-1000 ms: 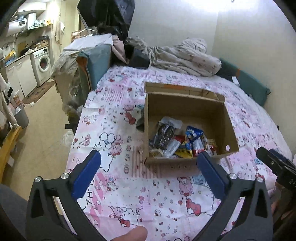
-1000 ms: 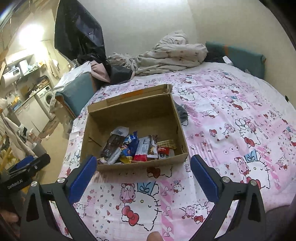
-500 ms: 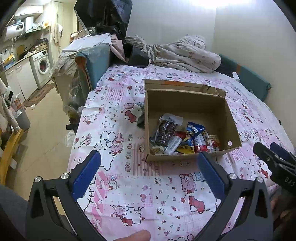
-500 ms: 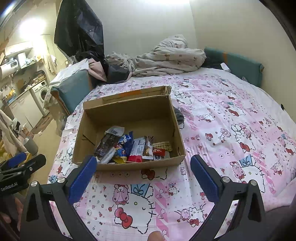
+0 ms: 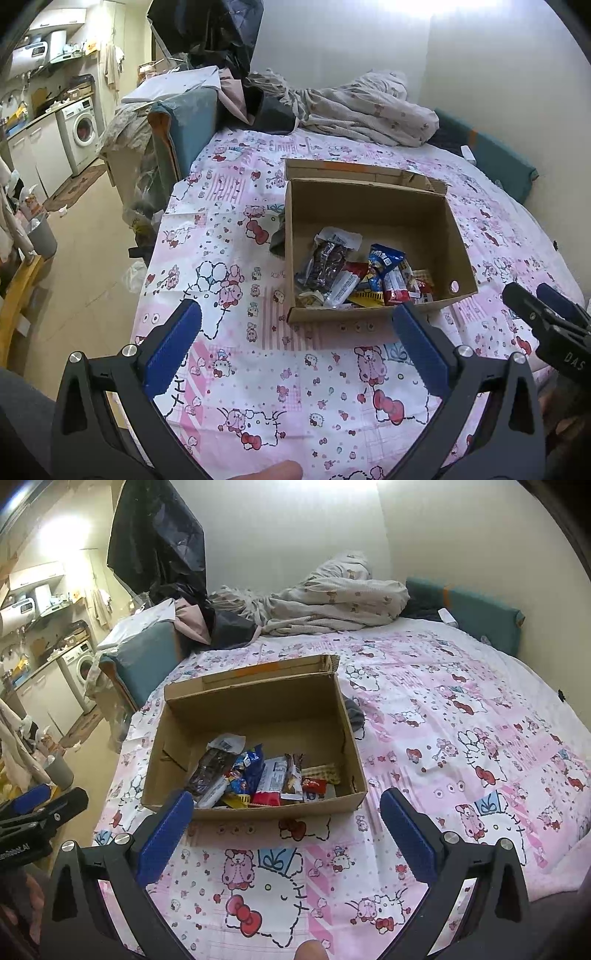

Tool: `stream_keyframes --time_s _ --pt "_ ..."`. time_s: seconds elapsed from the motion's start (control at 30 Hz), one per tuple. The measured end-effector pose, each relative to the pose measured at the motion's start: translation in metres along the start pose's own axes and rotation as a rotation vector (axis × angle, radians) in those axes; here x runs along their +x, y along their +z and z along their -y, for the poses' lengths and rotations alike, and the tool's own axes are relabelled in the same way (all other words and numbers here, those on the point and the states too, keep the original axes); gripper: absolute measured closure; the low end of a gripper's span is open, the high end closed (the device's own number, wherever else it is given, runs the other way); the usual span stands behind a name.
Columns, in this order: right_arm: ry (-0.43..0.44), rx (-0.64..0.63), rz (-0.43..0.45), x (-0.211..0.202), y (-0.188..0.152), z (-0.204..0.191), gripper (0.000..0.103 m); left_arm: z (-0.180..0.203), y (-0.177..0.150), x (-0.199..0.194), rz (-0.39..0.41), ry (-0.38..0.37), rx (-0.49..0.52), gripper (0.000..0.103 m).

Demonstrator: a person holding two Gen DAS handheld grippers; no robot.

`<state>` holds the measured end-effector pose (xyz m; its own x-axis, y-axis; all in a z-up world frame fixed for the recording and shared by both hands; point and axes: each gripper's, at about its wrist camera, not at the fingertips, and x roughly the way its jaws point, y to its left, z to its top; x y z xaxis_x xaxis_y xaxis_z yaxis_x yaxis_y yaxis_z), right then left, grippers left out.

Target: Organize snacks

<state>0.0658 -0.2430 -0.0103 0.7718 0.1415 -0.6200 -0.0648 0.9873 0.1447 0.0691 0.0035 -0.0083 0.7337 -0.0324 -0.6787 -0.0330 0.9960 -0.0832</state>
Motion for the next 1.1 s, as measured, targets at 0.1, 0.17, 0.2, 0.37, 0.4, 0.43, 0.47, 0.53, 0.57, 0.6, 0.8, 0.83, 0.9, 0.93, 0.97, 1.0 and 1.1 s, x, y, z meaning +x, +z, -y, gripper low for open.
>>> stream_keyframes --time_s 0.1,0.17,0.2,0.37,0.4,0.43,0.47,0.53,0.57,0.6,0.8,0.83,0.9,0.93,0.97,1.0,1.1 --pt "-0.004 -0.005 0.005 0.0 0.001 -0.001 0.0 0.0 0.0 0.0 0.001 0.0 0.0 0.0" --pt "-0.005 0.0 0.004 -0.001 0.001 -0.001 0.0 0.0 0.0 0.0 0.0 -0.003 -0.003 0.0" --pt "-0.007 0.002 0.003 0.0 0.001 0.0 0.0 0.001 0.0 0.0 -0.001 -0.004 -0.003 0.0" --pt "-0.013 0.016 0.002 0.0 0.003 0.003 0.0 0.001 0.0 0.0 -0.001 -0.003 -0.002 0.0" --pt "-0.015 0.019 0.002 0.0 0.003 0.004 0.0 0.001 0.0 0.0 -0.002 -0.004 -0.003 0.0" --pt "-0.016 0.021 0.003 0.0 0.003 0.005 0.0 0.0 0.0 0.0 -0.002 -0.005 -0.003 0.0" --pt "-0.016 0.024 0.002 0.0 0.003 0.005 0.0 0.001 0.0 0.0 0.0 -0.005 -0.002 0.0" --pt "-0.019 0.029 0.0 0.0 0.004 0.006 0.0 0.001 0.0 0.0 0.002 -0.004 -0.002 0.0" --pt "-0.019 0.032 -0.001 0.0 0.004 0.007 0.0 0.001 0.0 0.001 0.003 -0.004 -0.002 0.0" --pt "-0.019 0.034 -0.001 0.0 0.003 0.007 0.0 0.0 0.0 0.001 0.002 -0.004 -0.003 0.0" --pt "-0.019 0.034 0.001 0.0 0.003 0.008 0.0 0.0 0.0 0.0 0.001 -0.003 -0.003 0.0" --pt "-0.019 0.031 0.001 0.0 0.004 0.008 0.0 0.0 0.0 0.001 0.0 -0.004 -0.004 0.0" --pt "-0.022 0.031 0.007 0.0 0.004 0.008 0.0 0.0 0.0 0.001 -0.002 -0.004 -0.004 0.0" --pt "-0.023 0.031 0.01 0.0 0.004 0.008 0.0 0.0 0.0 0.0 -0.001 -0.004 -0.004 0.0" --pt "-0.023 0.032 0.011 0.0 0.004 0.009 0.0 0.0 0.0 0.0 -0.001 -0.003 -0.005 0.0" --pt "-0.024 0.033 0.011 -0.001 0.004 0.009 0.0 0.0 0.0 0.0 0.0 -0.003 -0.005 0.0" --pt "-0.025 0.035 0.006 0.0 0.004 0.009 0.0 0.0 0.0 0.001 -0.001 -0.003 -0.005 0.0"
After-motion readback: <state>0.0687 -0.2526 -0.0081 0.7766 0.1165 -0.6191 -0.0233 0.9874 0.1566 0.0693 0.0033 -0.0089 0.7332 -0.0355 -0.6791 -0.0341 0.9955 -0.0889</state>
